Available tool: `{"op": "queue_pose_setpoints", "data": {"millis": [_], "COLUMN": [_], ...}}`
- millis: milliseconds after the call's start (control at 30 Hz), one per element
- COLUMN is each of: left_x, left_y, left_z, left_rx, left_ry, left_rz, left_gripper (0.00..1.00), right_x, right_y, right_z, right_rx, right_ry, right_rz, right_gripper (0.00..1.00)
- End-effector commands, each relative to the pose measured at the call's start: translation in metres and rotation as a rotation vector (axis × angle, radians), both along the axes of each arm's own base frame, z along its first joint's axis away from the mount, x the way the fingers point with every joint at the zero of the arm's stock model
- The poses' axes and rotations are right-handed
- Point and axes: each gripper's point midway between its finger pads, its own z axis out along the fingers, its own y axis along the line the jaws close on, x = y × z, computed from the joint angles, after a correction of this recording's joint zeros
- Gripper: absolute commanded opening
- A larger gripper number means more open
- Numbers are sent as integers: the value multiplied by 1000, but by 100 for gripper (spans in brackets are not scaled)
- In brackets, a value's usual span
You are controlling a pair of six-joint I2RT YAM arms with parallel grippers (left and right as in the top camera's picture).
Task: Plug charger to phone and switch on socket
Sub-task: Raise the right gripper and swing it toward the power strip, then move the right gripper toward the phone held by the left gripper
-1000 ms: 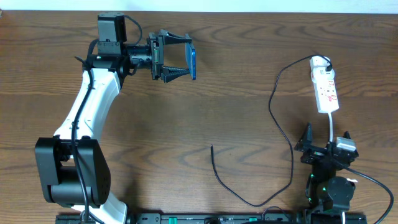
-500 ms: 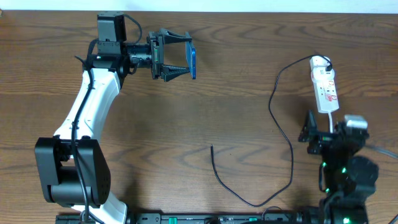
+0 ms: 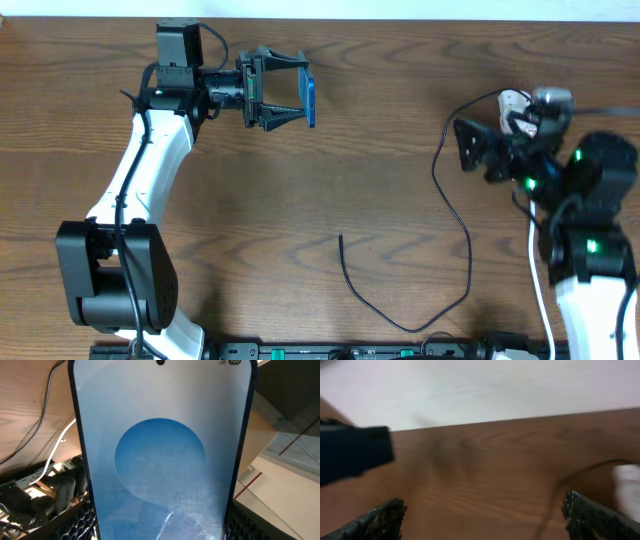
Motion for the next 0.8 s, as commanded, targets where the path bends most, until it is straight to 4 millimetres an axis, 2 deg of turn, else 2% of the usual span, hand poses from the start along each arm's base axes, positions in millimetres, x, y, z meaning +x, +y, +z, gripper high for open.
{"op": "queue_pose_setpoints", "data": {"millis": [0,200,333,500,767], "left_x": [-7,-5,-3,6,29], "left_y": [0,0,0,2,10], "left_z": [30,33,32,28,17], "left_rx": [-24,-25,-15,16,110], "left_ry": [-76,-108,-110,-126,-187], "left_rz": [-26,-26,-12,32,153], "left_gripper": [7,7,7,7,7], "right_x": [8,27,29,29,37], "right_y": [27,56,69,78,79], "right_z": [6,-10,-12,-10,-19], "right_rx": [149,166,224,225,140], "right_ry": [81,117,152,146,135], "right_rz": [105,187,194,206,100], "right_gripper": [99,99,99,99,93]}}
